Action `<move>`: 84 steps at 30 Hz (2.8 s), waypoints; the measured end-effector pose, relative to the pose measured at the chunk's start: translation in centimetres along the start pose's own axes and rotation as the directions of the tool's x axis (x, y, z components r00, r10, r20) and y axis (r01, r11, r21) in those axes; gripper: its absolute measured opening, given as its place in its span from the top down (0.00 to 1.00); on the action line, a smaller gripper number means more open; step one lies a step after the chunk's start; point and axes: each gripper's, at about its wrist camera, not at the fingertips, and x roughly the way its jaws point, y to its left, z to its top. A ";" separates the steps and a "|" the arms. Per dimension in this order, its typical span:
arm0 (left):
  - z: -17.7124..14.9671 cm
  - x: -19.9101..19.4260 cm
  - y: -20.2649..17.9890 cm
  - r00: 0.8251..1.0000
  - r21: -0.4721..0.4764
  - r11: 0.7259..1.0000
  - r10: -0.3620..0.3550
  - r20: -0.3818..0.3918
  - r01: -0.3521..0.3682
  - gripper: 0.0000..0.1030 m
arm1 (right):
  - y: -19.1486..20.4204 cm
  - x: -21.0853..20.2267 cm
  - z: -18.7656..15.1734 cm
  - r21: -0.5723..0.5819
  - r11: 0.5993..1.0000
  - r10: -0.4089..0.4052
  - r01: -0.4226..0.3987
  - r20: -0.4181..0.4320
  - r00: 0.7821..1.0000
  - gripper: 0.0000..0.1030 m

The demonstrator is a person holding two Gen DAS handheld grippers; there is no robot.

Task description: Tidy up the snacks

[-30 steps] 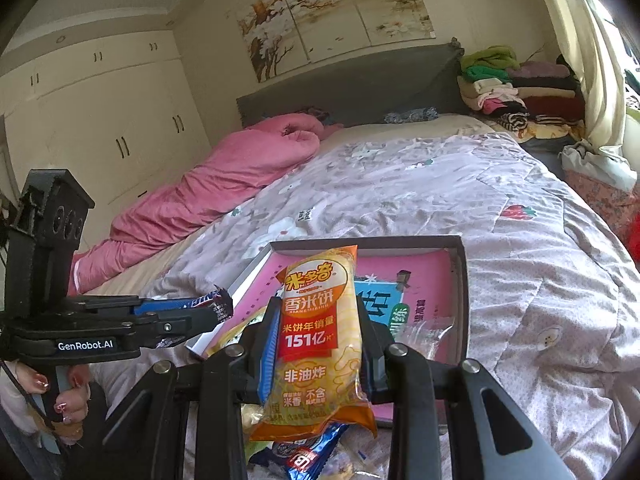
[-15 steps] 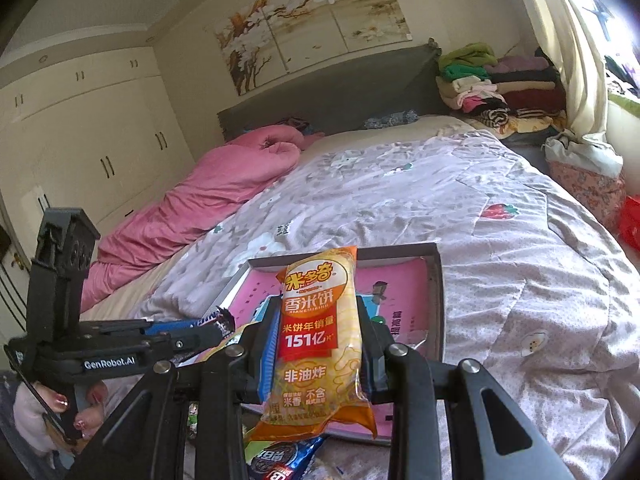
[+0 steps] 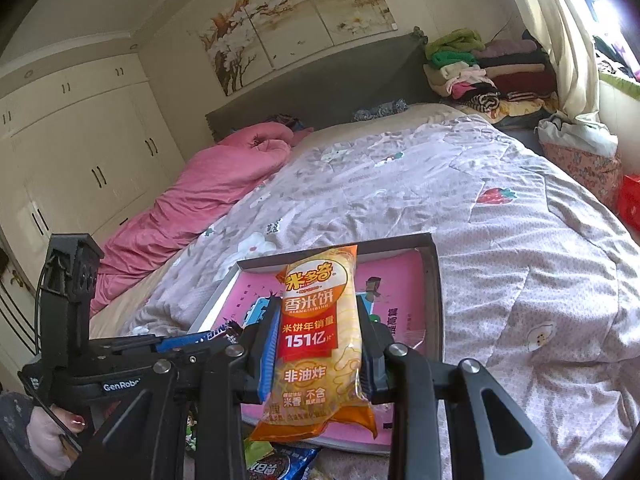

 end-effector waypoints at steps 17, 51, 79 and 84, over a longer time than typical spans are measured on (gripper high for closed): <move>-0.6 2.4 -0.2 0.999 0.028 0.999 0.020 -0.048 -0.018 0.72 | 0.1 2.5 -0.8 -0.006 1.000 -0.001 0.000 -0.068 0.998 0.68; -1.5 4.6 0.6 0.995 0.029 0.999 0.030 -0.093 -0.027 0.72 | 1.5 7.8 -4.4 -0.079 0.997 0.000 -0.021 -0.259 0.966 0.68; -1.5 4.3 0.3 0.995 0.039 0.999 0.041 -0.094 -0.037 0.72 | 1.1 8.0 -4.5 -0.075 0.997 -0.011 -0.010 -0.279 0.960 0.68; -1.5 4.4 0.3 0.994 0.043 0.998 0.040 -0.102 -0.036 0.72 | 1.2 8.0 -4.5 -0.071 0.997 -0.010 -0.011 -0.283 0.959 0.66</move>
